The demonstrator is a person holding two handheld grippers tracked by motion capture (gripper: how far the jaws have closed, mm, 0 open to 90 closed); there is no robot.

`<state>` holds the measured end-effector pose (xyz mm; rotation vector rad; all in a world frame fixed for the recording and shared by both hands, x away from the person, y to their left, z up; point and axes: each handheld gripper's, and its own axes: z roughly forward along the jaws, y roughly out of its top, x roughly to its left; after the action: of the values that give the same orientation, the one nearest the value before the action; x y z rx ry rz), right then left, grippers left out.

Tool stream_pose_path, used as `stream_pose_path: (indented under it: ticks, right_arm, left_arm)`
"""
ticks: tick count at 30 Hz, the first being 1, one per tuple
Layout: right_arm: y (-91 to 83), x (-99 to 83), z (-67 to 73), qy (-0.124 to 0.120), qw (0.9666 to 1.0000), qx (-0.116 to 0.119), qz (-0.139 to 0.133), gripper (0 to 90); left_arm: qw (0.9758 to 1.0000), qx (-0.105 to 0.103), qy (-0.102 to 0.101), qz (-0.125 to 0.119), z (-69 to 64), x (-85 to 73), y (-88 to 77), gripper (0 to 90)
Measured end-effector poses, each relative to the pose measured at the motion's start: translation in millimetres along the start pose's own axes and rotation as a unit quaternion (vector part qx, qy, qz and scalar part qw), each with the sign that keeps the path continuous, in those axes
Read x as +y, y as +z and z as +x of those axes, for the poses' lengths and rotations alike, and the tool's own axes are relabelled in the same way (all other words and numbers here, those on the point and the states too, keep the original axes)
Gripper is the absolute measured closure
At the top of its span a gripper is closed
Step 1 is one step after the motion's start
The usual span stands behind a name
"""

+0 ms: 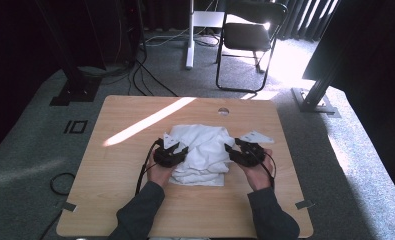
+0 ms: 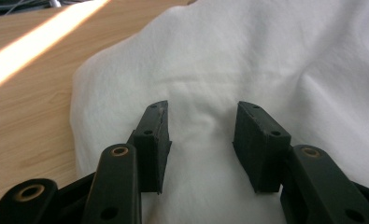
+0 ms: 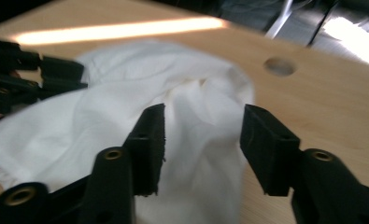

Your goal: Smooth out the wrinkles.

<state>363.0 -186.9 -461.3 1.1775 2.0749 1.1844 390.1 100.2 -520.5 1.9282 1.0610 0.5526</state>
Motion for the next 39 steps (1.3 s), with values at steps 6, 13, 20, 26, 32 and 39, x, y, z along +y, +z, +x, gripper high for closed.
stream_pose_path:
  ticks: [6, 13, 20, 26, 32, 39]
  right_arm:
    - [11.1, -1.0, -7.7, 0.014, 0.9993, -0.014, 0.033, 89.2]
    - [-37.8, -37.7, -4.5, 0.032, 0.9991, 0.003, 0.027, 87.3]
    - [-38.6, -54.4, -3.9, 0.034, 0.9986, -0.001, 0.04, 64.2]
    - [-27.9, 0.3, -9.7, 0.004, 0.9995, -0.011, -0.029, 59.2]
    - [46.6, 3.3, -16.4, 0.01, 0.9972, 0.018, 0.072, 71.0]
    - [15.7, -15.0, -51.9, 0.091, 0.994, -0.035, 0.05, 87.7]
  left_arm:
    - [0.9997, 0.014, 0.002, 0.021, -0.7, -4.5, 7.9, 62.2]
    - [0.9995, 0.023, -0.005, 0.021, -8.0, -3.4, 10.2, 65.8]
    - [0.9997, -0.001, 0.022, -0.01, -6.5, -0.5, -1.5, 57.3]
    - [0.9991, -0.018, 0.032, -0.023, -10.4, 0.5, -5.9, 55.4]
    - [0.999, -0.019, 0.038, -0.014, -12.5, -3.5, -3.5, 55.4]
    - [0.9989, -0.025, 0.038, -0.008, -13.8, -8.3, -0.1, 59.6]
